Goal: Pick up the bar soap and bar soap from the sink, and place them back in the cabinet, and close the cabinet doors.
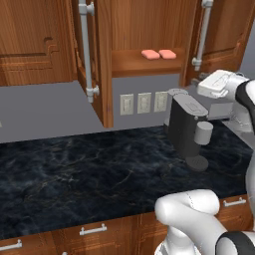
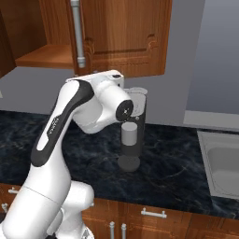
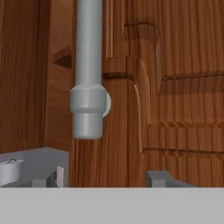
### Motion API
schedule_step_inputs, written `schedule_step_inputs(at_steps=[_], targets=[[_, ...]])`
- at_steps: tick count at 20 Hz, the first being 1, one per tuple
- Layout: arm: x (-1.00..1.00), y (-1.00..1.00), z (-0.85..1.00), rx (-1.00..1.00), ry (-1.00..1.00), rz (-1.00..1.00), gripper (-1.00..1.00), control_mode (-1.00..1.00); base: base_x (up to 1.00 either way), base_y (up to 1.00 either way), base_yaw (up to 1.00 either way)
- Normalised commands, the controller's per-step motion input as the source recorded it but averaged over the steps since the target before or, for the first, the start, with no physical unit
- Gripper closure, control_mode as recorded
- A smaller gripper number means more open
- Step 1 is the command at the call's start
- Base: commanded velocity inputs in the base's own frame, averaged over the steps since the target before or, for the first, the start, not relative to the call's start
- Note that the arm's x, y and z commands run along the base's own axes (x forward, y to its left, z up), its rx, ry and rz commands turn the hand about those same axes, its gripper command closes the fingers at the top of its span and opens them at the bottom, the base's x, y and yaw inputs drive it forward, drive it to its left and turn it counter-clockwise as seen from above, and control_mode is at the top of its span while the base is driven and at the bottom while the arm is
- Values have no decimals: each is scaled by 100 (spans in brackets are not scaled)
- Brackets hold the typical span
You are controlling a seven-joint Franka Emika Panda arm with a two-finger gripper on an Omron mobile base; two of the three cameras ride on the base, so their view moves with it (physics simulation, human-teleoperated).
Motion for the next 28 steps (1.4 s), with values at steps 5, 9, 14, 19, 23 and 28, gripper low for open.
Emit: schedule_step_inputs(at_steps=[5, 9, 14, 19, 23, 28], targets=[[42, 6, 0, 0, 0, -13, -100, -100, 0, 0, 0], [40, 1, 0, 0, 0, -13, -100, -100, 0, 0, 0], [39, 0, 0, 0, 0, -13, -100, -100, 0, 0, 0], [35, 0, 0, 0, 0, -13, -100, -100, 0, 0, 0], [38, 0, 0, 0, 0, -12, -100, -100, 0, 0, 0], [34, 0, 0, 0, 0, -9, -100, -100, 0, 0, 0]])
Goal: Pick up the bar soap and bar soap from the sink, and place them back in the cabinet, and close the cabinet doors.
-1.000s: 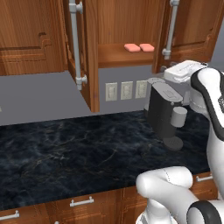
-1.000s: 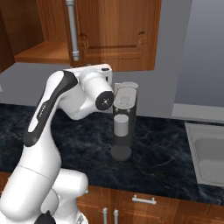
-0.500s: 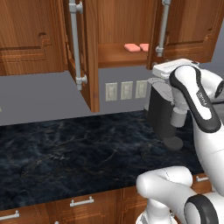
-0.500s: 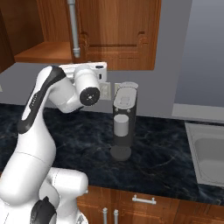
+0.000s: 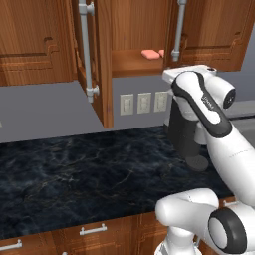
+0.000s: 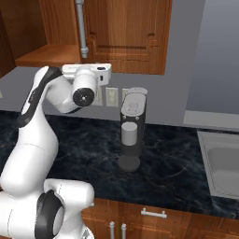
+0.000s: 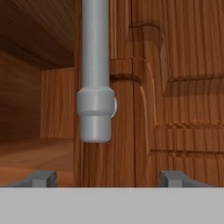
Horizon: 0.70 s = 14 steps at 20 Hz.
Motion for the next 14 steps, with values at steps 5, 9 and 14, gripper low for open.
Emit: schedule_step_inputs(at_steps=[5, 9, 14], targets=[[22, 0, 11, 1, 0, -4, -100, -100, 0, 0, 0], [13, 0, 13, 1, 2, -1, -100, -100, 0, 0, 0], [0, 0, 9, 0, 2, 0, -100, -100, 0, 0, 0]])
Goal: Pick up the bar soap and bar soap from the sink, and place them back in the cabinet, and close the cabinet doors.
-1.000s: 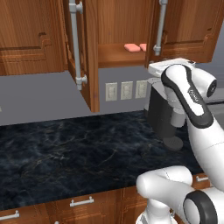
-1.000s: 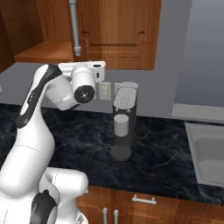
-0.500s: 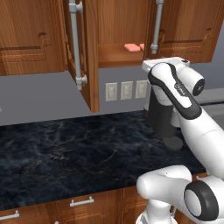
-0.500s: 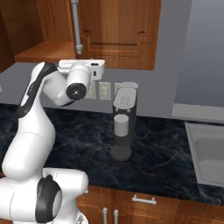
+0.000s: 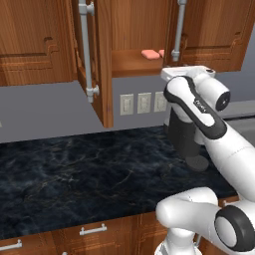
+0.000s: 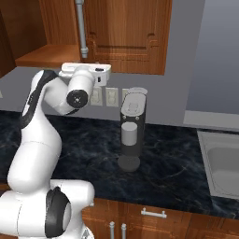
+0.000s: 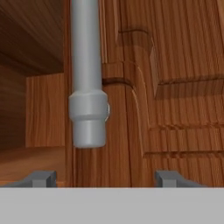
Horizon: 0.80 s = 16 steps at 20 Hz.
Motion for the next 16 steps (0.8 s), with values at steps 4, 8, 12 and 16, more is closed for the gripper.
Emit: schedule_step_inputs(at_steps=[4, 8, 12, 16], targets=[[-15, 7, 1, 0, 1, -1, -100, -100, 0, 0, 0], [-30, 0, 6, 0, 2, -1, -100, -100, 0, 0, 0], [-41, 0, 15, 0, 3, -1, -100, -100, 0, 0, 0], [-40, 0, 30, 0, 6, -5, -100, -100, 0, 0, 0]])
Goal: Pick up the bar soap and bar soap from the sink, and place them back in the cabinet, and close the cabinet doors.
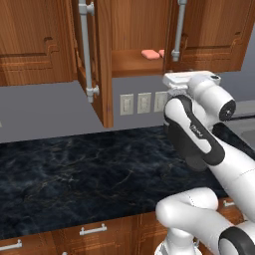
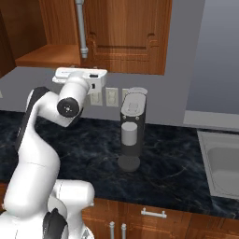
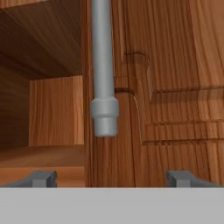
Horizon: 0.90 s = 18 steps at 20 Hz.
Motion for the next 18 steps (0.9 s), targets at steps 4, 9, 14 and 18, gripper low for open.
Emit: schedule_step_inputs(at_steps=[4, 9, 14, 18], targets=[[-41, 0, 37, 0, 11, -7, -100, -100, 0, 0, 0], [-41, 0, 29, 0, 11, -6, -100, -100, 0, 0, 0], [-46, 0, 17, 0, 9, -5, -100, -100, 0, 0, 0], [-41, 0, 2, 0, 4, -1, -100, -100, 0, 0, 0]])
